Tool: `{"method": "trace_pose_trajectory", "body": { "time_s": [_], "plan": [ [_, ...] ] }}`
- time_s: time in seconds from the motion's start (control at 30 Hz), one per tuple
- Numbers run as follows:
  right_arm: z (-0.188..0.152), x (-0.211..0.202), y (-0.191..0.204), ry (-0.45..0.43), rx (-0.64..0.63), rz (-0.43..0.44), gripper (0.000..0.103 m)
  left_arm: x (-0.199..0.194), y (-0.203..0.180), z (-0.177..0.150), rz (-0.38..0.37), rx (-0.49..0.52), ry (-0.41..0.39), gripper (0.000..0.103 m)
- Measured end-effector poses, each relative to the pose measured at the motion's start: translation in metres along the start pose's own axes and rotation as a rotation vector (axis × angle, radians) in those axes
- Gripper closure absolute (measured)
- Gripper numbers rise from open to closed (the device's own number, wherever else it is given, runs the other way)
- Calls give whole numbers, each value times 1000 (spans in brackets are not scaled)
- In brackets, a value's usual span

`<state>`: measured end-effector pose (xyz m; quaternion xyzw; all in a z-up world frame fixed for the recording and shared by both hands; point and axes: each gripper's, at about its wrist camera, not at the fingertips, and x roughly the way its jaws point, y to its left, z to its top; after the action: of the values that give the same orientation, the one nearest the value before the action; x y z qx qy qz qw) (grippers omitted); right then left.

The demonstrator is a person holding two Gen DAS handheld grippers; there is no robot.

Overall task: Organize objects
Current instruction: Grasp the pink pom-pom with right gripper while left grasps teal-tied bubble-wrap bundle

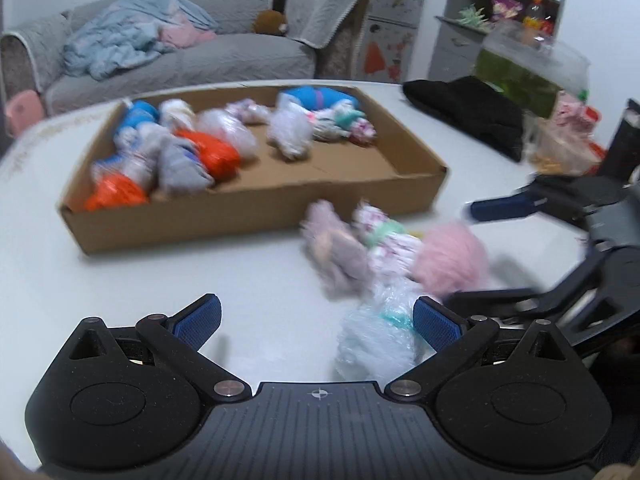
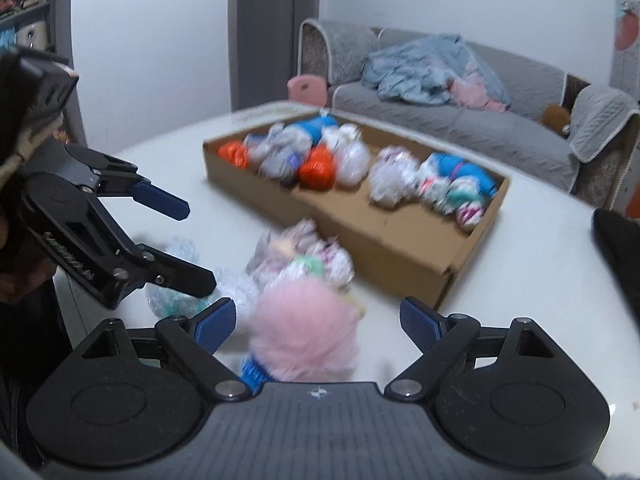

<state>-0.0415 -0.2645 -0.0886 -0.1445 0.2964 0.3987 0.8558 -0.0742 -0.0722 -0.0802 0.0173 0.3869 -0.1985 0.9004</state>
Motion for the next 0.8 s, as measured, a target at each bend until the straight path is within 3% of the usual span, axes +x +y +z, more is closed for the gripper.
{"method": "trace_pose_trajectory", "body": {
  "time_s": [0.07, 0.13, 0.33, 0.57, 0.8],
  "plan": [
    [-2, 8, 0, 6, 7, 23, 29, 5, -3, -3, -3, 4, 13, 1],
    [-4, 11, -1, 19, 14, 41, 45, 7, -5, -5, -13, 18, 20, 1],
    [-21, -5, -12, -4, 80, 64, 64, 14, -13, -9, -37, 24, 40, 1],
    [-45, -29, -21, -26, 148, 21, 64, 21, -34, -16, -29, 61, 24, 2],
    [-58, -32, -26, -53, 175, -8, 59, 18, -48, -32, 26, 151, -55, 14]
  ]
}}
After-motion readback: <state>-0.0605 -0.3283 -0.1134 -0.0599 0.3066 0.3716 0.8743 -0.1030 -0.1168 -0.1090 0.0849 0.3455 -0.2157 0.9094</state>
